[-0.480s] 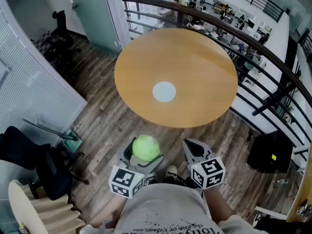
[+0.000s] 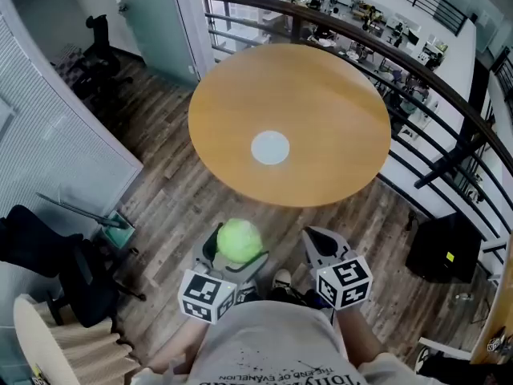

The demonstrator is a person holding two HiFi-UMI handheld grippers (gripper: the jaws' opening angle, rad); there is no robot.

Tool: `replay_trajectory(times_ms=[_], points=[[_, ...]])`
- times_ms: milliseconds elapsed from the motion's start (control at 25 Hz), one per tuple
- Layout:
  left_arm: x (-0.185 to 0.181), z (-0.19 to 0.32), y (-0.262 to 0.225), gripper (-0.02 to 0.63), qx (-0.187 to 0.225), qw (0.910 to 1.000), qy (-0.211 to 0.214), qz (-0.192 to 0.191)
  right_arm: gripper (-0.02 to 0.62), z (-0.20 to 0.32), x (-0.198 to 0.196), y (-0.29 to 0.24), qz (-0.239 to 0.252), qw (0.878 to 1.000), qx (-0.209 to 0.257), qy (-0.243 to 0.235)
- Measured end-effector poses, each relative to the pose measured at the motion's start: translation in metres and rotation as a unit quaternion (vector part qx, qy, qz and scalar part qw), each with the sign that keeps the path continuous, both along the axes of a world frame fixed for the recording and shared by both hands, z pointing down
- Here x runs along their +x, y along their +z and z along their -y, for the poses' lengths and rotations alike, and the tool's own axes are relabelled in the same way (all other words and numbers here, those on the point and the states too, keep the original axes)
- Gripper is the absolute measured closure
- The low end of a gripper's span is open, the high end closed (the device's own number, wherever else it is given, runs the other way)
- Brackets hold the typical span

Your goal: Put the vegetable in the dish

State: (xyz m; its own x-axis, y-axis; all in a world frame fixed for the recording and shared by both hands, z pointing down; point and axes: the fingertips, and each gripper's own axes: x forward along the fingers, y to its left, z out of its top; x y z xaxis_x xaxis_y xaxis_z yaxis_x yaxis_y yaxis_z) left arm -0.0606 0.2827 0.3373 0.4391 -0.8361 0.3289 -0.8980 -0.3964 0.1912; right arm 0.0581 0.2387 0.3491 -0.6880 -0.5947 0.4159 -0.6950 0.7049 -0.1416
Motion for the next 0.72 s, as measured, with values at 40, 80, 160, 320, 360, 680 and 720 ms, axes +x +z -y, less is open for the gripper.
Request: replay_trajectory(times_ms=[40,80,160,320,360,680,720], points=[[0.0,0.0,0.0,0.114,0.0,1.0,0.0,0.0,0.571,0.0,0.001,0.0,-0.001,1.0,0.001,0.003],[-0.001,-0.001,-0.001,0.114,0.0,1.0,0.0,-0.001,0.571,-0.001,0.002,-0.001,-0.001,1.0,0.003,0.006],[-0.003,-0.002,-0.002,0.114,0.002,1.0,0.0,-0.002,0.571,-0.002,0.002,-0.004,0.002,1.0,0.011,0.012],[-0.015,-0.005,-0.005,0.114,0.008,1.0,0.003,-0.005,0.571,-0.004,-0.004,-0.013,-0.002,0.999,0.036,0.022],[-0.018,-0.006,-0.006,0.114,0.01,0.9999,0.005,-0.005,0.571,-0.004,-0.006,-0.014,-0.002,0.999,0.038,0.027],[-0.041,-0.021,-0.004,0.114,0.018,0.9995,0.026,-0.007,0.571,-0.015,-0.011,-0.021,0.005,0.996,0.05,0.071],[-0.044,-0.022,-0.003,0.114,0.019,0.9994,0.027,-0.008,0.571,-0.016,-0.013,-0.02,0.006,0.996,0.051,0.074]])
